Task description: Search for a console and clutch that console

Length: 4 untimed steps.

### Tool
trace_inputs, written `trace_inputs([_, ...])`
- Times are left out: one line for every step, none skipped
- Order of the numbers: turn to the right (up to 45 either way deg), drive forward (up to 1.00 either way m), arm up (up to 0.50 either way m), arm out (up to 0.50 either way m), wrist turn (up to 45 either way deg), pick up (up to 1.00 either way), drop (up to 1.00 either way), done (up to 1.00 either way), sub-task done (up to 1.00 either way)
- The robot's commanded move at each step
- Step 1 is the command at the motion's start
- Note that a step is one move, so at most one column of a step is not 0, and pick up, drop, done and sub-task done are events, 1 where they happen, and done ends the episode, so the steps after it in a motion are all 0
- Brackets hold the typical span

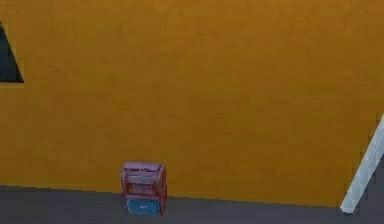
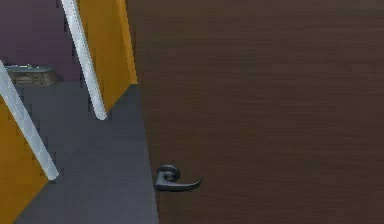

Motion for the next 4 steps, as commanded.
trace_inputs([9.0, 0.0, 0.0, 0.0, 0.0, 0.0, 0.0, 0.0, 0.0])
trace_inputs([0.0, 0.3, 0.0, 0.0, 0.0, 0.0, 0.0, 0.0, 0.0])
trace_inputs([15.0, 0.0, 0.0, 0.0, 0.0, 0.0, 0.0, 0.0, 0.0])
trace_inputs([3.0, 0.0, 0.0, 0.0, 0.0, 0.0, 0.0, 0.0, 0.0])
